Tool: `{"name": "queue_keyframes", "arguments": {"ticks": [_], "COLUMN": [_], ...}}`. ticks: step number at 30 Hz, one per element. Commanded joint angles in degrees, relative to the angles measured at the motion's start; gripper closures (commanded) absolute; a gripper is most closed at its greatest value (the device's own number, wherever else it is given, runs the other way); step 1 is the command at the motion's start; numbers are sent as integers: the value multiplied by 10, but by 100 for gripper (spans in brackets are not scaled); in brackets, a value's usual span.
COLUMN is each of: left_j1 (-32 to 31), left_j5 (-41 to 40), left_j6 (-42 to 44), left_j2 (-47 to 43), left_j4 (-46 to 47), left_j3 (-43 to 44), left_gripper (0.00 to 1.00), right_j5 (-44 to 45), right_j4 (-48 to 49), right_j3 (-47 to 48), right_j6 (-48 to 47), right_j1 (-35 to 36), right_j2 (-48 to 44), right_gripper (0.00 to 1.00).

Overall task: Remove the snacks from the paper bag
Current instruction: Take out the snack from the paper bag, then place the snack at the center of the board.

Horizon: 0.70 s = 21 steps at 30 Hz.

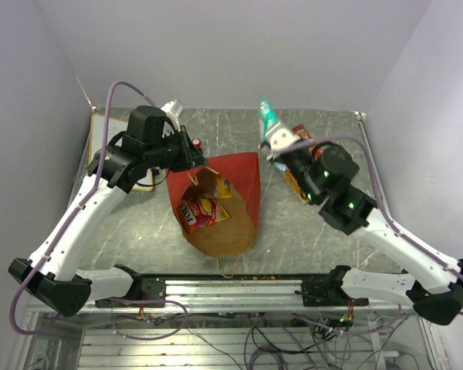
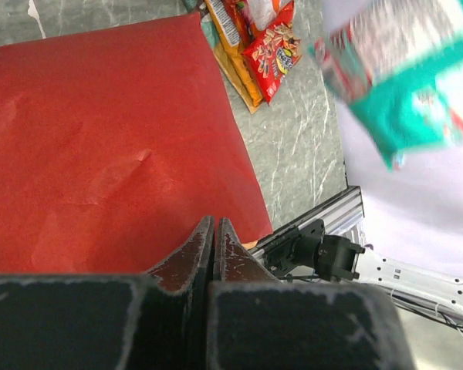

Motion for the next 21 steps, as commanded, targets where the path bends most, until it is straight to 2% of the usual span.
{"name": "queue_keyframes", "arguments": {"ticks": [1, 12, 21], "left_j1": [8, 9, 9], "left_j5": [9, 30, 52], "left_j6": [-3, -8, -9], "left_j2": [-13, 2, 9], "left_j4": [9, 18, 23], "left_j3": [-8, 6, 2], "left_gripper": [93, 93, 93], "right_j5": [23, 30, 77], "right_j4": [76, 19, 16], "right_j3": [24, 47, 5], "right_j6": [85, 175, 117], "right_j1": [-124, -332, -378], "right_j2": [37, 197, 251], "right_gripper": [100, 100, 100]}}
